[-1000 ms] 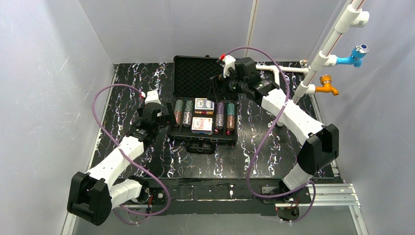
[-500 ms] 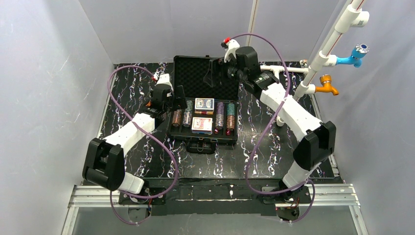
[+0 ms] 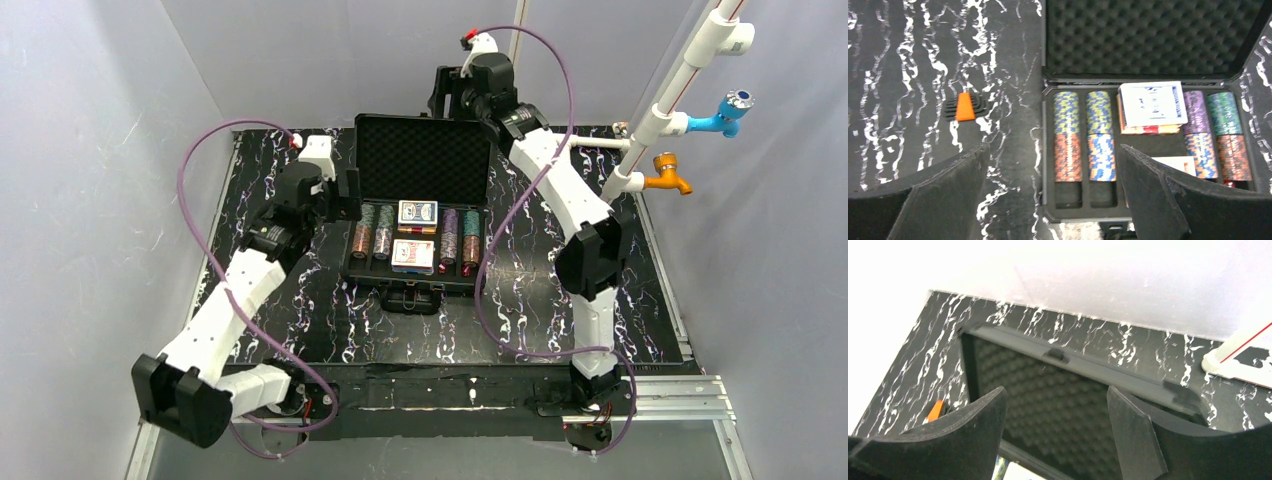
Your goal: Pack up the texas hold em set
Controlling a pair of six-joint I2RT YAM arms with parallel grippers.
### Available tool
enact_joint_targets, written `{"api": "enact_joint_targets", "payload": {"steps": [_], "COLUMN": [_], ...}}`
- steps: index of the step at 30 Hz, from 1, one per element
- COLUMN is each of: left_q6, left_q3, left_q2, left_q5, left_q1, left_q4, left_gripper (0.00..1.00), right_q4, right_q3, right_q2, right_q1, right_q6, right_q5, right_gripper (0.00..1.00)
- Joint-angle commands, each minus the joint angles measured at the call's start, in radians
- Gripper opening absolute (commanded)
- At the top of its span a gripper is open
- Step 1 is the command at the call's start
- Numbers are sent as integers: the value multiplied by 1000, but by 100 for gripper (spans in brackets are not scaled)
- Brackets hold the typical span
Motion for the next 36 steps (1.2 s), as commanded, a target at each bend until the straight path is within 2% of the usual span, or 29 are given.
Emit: {"api": "enact_joint_targets", "payload": {"steps": [1, 3, 8, 24, 29, 36], "left_q6": [120, 147, 172, 172, 172, 201], "left_q3": [-106, -185, -196, -185, -184, -181], "left_q2": [-94, -146, -176, -192, -193, -185], "left_q5": [-126, -126, -112, -94, -96, -89], "left_q1": [-2, -2, -1, -3, -3, -3], "left_q4": [-20, 51, 57, 24, 21, 21], "left_gripper": [98, 98, 98, 98, 98, 98], "right_q4": [-25, -7, 86, 248, 255, 299], "right_q3": [183, 225, 240, 297, 310, 354], "right_q2": [118, 159, 208, 367, 390, 436], "right_q1": [-69, -91, -99, -127, -130, -130], "right_q6": [26, 36, 59, 136, 100, 76], "right_q5": [26, -34, -181, -487, -508, -633], "right_gripper": [79, 75, 71, 73, 74, 75]}}
